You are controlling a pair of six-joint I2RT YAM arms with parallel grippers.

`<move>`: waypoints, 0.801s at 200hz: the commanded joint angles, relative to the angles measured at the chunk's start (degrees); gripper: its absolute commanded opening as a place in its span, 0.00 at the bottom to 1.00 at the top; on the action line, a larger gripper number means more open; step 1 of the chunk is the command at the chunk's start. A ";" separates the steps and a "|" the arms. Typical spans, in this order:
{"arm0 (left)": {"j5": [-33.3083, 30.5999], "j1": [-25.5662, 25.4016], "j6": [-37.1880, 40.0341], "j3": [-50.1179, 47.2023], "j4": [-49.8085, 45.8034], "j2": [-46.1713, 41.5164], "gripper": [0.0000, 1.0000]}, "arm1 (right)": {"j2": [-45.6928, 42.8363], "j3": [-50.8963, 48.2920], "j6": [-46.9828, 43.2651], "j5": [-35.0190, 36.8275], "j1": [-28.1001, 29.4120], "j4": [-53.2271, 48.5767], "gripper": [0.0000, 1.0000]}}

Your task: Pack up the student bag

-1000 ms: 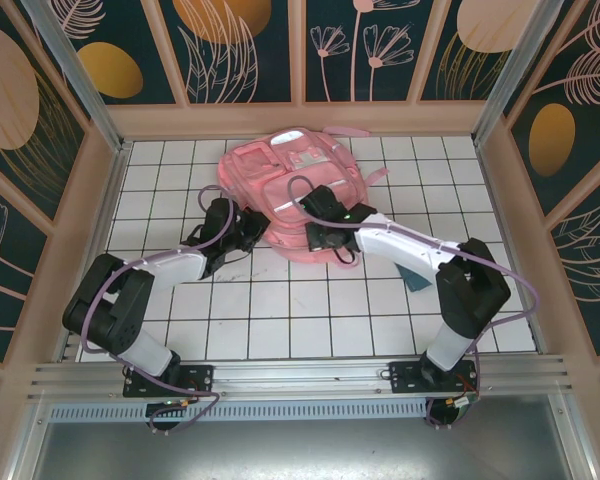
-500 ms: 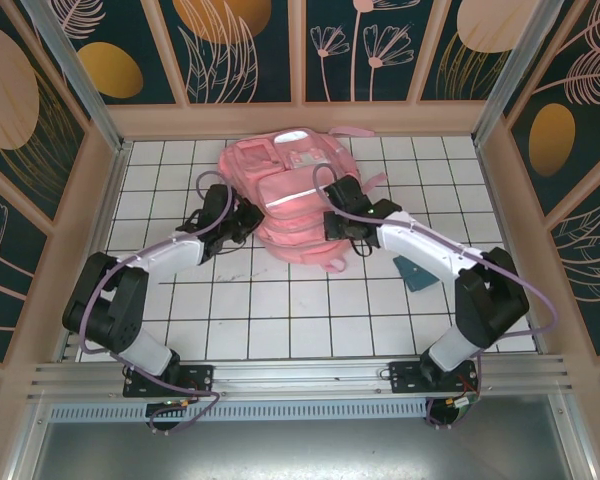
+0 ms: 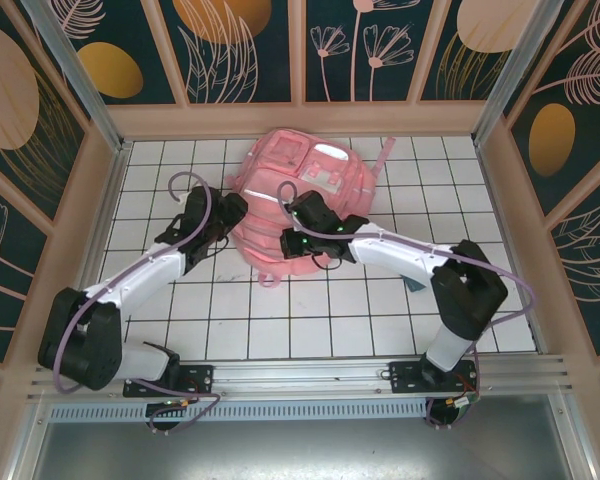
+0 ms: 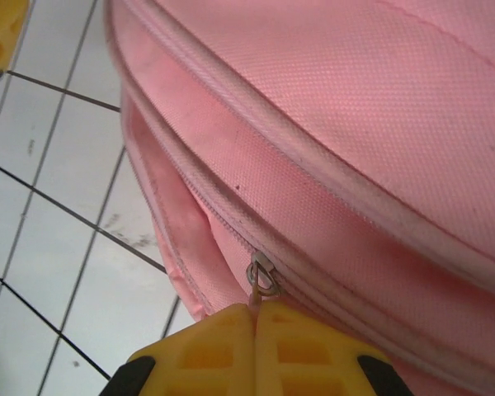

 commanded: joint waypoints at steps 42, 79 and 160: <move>16.22 -0.15 -11.06 -8.08 12.62 0.87 0.47 | 1.42 4.22 1.16 -4.38 0.84 4.93 0.00; 16.47 -0.13 -11.40 -6.66 14.47 3.73 0.38 | 0.62 3.30 1.16 -4.91 0.86 4.68 0.00; 12.76 -0.15 -14.49 -9.08 17.95 4.64 0.14 | -0.60 3.69 -3.12 7.79 1.46 -5.47 0.00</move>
